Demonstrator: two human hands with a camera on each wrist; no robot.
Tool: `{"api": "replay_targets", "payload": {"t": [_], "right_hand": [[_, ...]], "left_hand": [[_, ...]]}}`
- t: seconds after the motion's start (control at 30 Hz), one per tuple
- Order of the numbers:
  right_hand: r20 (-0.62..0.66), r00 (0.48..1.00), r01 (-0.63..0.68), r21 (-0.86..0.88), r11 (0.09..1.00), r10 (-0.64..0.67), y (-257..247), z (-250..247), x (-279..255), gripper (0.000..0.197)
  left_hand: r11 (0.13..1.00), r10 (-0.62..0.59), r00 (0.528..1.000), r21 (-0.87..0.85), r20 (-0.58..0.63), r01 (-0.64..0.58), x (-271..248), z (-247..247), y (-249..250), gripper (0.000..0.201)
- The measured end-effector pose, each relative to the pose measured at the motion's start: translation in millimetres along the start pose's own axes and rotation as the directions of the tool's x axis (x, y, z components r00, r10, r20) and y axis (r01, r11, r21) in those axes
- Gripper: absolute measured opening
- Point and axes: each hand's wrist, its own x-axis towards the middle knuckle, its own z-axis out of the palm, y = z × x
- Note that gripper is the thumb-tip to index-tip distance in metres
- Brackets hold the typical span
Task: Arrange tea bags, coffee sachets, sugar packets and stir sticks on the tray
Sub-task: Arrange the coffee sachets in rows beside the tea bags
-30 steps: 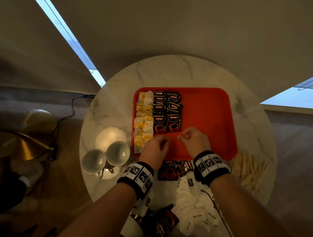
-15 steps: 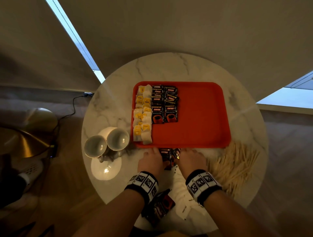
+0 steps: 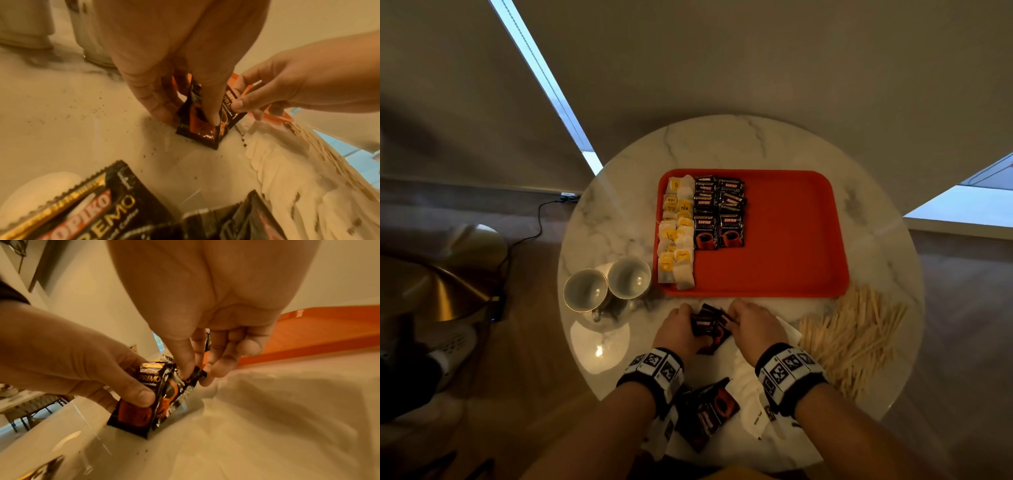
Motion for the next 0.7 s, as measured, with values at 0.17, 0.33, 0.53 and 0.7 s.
{"api": "replay_targets", "payload": {"t": [0.17, 0.33, 0.53, 0.7], "right_hand": [[-0.102, 0.995, 0.025, 0.236, 0.972, -0.001, -3.6, -12.3, 1.7, 0.02], [-0.105, 0.986, -0.064, 0.49, 0.869, 0.132, -6.2, -22.8, 9.1, 0.039], [-0.13, 0.982, -0.013, 0.687, 0.727, 0.14, -6.3, -29.0, 32.4, 0.012], [-0.245, 0.938, 0.028, 0.757, 0.653, 0.245, -11.4, -52.6, 58.3, 0.008]], "left_hand": [[0.948, 0.108, 0.994, -0.302, 0.01, -0.1, -6.2, -16.1, 1.2, 0.044], [0.825, 0.186, 0.982, -0.539, -0.027, -0.171, -9.4, -26.4, 10.2, 0.036], [0.708, 0.145, 0.987, -0.691, -0.062, -0.147, -4.9, -29.7, 24.0, 0.026], [0.622, 0.067, 0.985, -0.765, -0.157, -0.165, 4.5, -30.8, 29.8, 0.028]]}}
